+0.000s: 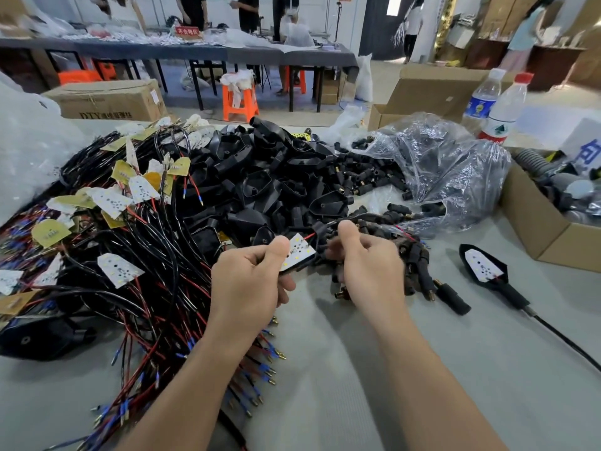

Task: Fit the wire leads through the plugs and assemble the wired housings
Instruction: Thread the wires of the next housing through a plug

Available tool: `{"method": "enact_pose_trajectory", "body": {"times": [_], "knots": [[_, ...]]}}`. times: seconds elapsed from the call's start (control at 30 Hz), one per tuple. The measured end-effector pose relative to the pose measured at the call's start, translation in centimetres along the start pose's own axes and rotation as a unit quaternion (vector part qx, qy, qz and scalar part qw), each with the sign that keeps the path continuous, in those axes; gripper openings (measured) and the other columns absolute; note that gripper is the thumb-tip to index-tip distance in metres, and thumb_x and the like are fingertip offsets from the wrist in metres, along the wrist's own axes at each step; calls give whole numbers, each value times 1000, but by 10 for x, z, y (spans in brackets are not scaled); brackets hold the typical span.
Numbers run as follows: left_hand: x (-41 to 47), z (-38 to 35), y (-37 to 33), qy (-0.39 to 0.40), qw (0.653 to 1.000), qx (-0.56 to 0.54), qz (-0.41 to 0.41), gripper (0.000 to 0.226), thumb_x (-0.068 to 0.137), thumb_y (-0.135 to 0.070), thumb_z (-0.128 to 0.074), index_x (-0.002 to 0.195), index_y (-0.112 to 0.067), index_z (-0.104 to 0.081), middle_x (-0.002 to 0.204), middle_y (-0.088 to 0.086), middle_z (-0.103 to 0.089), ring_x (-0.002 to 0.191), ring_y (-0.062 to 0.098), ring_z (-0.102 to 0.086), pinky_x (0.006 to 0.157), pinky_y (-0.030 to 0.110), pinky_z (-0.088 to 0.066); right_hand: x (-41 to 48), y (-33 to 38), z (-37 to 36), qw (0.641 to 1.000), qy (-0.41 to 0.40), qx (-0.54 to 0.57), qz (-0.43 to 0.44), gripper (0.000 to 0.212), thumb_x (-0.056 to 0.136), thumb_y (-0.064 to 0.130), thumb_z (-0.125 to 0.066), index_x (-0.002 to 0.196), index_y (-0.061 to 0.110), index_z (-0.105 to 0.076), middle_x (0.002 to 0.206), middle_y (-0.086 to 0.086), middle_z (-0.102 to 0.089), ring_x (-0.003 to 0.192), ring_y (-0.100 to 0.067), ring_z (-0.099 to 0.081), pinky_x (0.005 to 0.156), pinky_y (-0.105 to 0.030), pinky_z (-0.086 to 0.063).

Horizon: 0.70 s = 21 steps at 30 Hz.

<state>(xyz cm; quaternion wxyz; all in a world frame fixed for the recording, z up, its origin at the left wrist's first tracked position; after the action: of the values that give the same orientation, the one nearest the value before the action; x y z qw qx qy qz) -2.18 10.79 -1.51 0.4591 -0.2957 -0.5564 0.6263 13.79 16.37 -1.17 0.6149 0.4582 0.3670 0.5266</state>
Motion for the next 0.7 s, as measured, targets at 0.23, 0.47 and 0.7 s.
{"method": "enact_pose_trajectory", "body": {"times": [0.23, 0.47, 0.7], "knots": [[0, -13, 7, 145, 989, -10, 14, 20, 98, -26, -67, 84, -22, -79, 70, 5, -75, 57, 16, -69, 54, 29, -56, 3, 1, -6, 979, 98, 177, -22, 30, 99, 22, -55, 81, 22, -80, 71, 3, -72, 66, -17, -62, 63, -37, -48], [-1, -18, 13, 265, 956, -71, 103, 9, 98, -6, -65, 102, -12, -71, 82, 13, -78, 72, 28, -77, 59, 31, -61, 2, 7, -2, 952, 222, 209, 1, 31, 105, 10, -46, 103, 17, -76, 94, -10, -78, 84, -16, -65, 79, -35, -58], [-15, -30, 12, 168, 985, 5, 45, 19, 99, -39, -59, 84, -29, -67, 64, -1, -73, 54, 20, -73, 47, 27, -56, -4, 6, -8, 949, 253, 184, -19, 28, 100, 9, -50, 94, 13, -77, 89, -8, -77, 81, -14, -70, 75, -30, -57]]}}
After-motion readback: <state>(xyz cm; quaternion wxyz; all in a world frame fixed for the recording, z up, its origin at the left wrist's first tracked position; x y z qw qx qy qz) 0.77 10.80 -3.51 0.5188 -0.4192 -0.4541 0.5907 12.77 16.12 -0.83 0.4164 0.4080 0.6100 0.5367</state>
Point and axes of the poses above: each hand's wrist, its own x-axis towards the middle knuckle, its own z-axis out of the back of the hand, y = z × x, the point moved 2 cm from there along x, towards the middle knuckle
